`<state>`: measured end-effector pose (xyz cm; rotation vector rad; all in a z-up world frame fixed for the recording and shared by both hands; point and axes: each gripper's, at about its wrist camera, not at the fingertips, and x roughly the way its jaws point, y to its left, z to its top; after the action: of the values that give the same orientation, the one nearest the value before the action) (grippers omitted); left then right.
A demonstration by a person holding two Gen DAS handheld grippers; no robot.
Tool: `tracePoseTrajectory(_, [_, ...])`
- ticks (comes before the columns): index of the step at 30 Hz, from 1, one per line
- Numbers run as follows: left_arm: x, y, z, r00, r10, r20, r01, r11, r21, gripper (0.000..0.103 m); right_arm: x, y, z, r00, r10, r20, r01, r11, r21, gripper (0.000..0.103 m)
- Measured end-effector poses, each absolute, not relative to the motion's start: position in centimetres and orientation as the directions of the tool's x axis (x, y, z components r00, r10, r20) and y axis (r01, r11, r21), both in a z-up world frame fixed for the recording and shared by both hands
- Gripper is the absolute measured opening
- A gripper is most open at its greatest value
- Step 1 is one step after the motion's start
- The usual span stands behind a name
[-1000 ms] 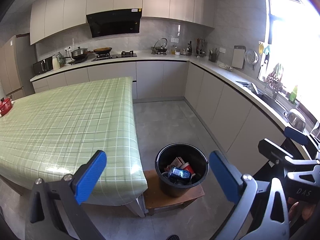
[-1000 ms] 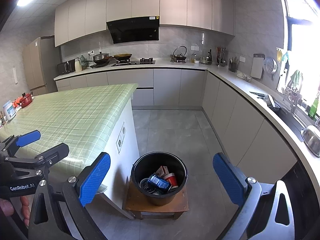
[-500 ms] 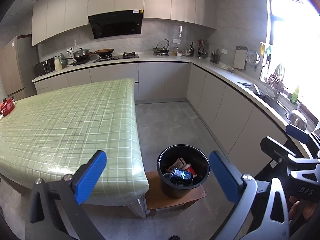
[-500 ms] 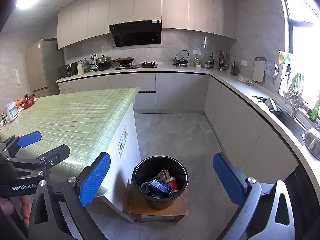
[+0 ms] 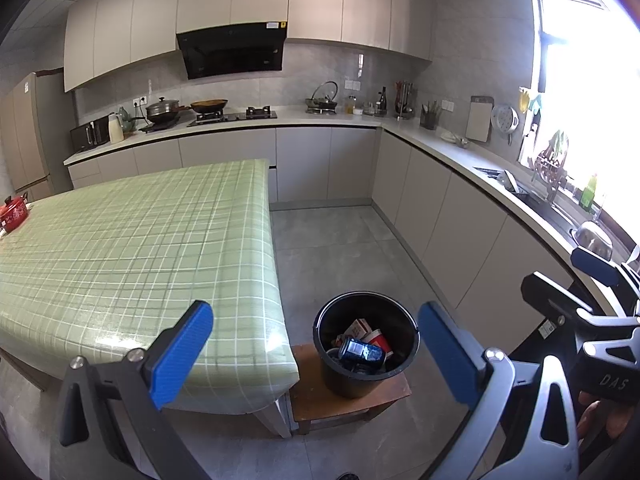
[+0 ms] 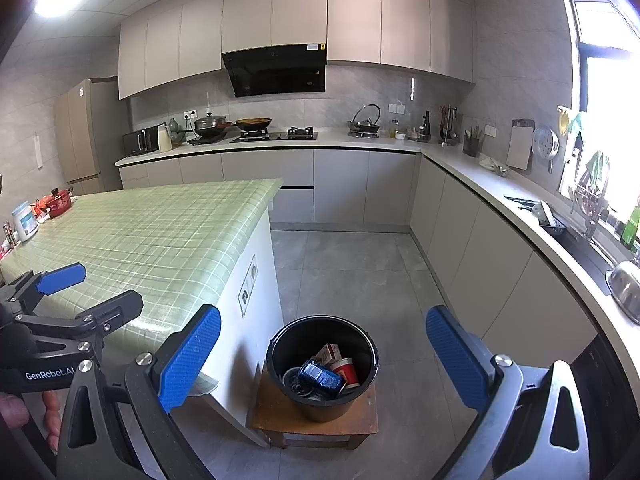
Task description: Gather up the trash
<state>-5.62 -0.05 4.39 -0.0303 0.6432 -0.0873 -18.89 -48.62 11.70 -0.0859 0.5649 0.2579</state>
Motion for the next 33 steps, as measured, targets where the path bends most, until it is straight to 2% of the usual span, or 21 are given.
tracePoseTrajectory(25, [-5.1, -0.2, 4.3, 0.808, -0.068, -0.585, 0.067, 0.997, -0.024, 0.103, -18.5, -48.2, 11.5, 0.81, 0.214, -0.546, -0.261, 0.965, -0.009, 0.103])
tracePoseTrajectory(33, [-4.5, -0.3, 4.0, 0.787, -0.152, -0.598, 0.137, 0.988, -0.07, 0.103, -18.0, -47.9, 11.3, 0.807, 0.211, -0.552, -0.262, 0.965, -0.015, 0.103])
